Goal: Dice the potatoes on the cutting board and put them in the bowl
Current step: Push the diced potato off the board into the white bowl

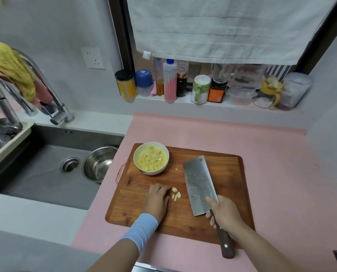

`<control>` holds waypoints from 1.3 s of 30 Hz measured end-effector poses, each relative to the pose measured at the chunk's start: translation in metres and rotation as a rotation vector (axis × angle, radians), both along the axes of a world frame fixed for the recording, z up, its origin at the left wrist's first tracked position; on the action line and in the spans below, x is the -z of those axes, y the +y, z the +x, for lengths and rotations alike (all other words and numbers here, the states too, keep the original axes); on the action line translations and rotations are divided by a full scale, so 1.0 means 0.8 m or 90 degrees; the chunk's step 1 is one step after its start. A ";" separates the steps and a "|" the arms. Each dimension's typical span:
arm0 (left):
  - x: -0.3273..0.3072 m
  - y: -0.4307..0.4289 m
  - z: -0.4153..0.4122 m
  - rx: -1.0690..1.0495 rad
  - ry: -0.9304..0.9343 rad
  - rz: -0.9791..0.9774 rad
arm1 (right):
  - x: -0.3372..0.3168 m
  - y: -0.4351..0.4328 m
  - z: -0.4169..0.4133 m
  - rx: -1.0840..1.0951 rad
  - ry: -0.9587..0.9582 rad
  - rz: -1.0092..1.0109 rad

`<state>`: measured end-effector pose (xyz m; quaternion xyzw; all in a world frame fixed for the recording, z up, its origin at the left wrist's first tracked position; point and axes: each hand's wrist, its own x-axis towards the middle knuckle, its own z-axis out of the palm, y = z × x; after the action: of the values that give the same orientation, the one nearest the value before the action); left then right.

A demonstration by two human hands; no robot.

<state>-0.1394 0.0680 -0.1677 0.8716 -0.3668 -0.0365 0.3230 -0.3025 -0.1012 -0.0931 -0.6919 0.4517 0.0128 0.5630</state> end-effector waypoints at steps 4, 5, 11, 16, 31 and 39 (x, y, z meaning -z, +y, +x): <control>-0.002 -0.014 -0.018 0.046 0.005 0.036 | 0.017 -0.001 -0.003 -0.002 0.005 0.025; -0.003 -0.015 -0.021 0.043 0.011 0.087 | 0.019 -0.001 -0.001 -0.001 0.005 0.032; 0.000 -0.025 -0.017 -0.005 0.014 0.158 | 0.023 -0.013 0.018 -0.014 0.006 0.091; -0.006 -0.042 0.010 0.035 0.050 0.169 | 0.028 -0.030 0.018 -0.083 0.030 0.072; -0.006 -0.024 0.012 0.062 0.046 -0.020 | 0.023 -0.038 0.019 -0.129 0.045 0.068; 0.006 -0.008 -0.011 -0.001 -0.021 0.257 | 0.030 -0.004 0.012 -0.191 0.071 0.070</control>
<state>-0.1479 0.0616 -0.1724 0.9195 -0.3564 -0.0947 0.1360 -0.2926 -0.1042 -0.1167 -0.7180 0.3724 0.1601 0.5658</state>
